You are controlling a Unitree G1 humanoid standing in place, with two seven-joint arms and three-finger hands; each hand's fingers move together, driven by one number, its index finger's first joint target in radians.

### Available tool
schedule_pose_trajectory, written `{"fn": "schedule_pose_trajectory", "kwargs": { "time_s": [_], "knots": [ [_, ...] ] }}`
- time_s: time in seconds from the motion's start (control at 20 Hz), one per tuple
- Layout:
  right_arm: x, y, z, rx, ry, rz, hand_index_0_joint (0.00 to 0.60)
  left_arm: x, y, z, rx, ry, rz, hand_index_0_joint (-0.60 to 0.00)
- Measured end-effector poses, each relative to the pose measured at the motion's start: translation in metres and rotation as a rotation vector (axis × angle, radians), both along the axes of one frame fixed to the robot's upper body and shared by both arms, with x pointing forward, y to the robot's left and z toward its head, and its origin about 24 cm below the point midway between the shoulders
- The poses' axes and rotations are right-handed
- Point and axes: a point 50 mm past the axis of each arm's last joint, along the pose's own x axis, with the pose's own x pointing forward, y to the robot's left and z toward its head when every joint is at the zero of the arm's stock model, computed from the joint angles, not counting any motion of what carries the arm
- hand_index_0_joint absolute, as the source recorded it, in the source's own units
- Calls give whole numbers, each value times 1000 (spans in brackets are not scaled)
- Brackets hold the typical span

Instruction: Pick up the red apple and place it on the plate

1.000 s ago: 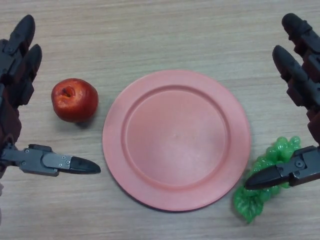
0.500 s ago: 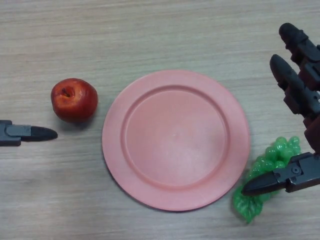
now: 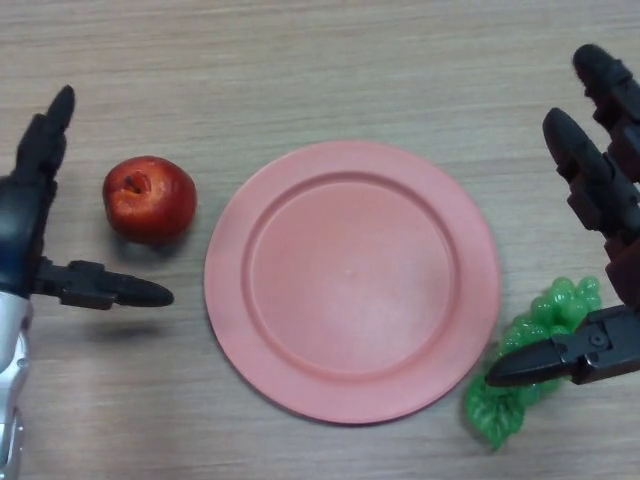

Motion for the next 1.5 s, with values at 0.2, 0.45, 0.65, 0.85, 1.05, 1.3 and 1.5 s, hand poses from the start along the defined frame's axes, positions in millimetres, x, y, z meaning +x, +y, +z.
{"fn": "schedule_pose_trajectory", "kwargs": {
  "time_s": [0.2, 0.45, 0.65, 0.85, 1.05, 1.3, 1.5],
  "knots": [
    [-3, 0, 1, 22, -1, -2, 0, 6, -7, -11, -80, 30, -47, 0],
    [-7, -3, 5, 50, -15, -11, 0, 15, -9, -14, -86, 39, -53, 0],
    [-8, -2, 6, 70, 1, -9, 0, 18, -8, -20, -66, 33, -52, -499],
    [-8, -8, 6, 66, -1, -33, 0, 20, -13, -23, 20, 35, -73, -600],
    [-6, -12, 10, 56, -13, -51, 0, 11, -12, -10, 7, -12, -123, -600],
    [-7, -19, 13, 50, -26, -76, 0, -19, -28, 71, -23, -255, -171, -600],
    [-8, -25, 16, 30, -39, -86, 0, -21, -85, 56, -51, -28, -412, -600]
  ]
}}
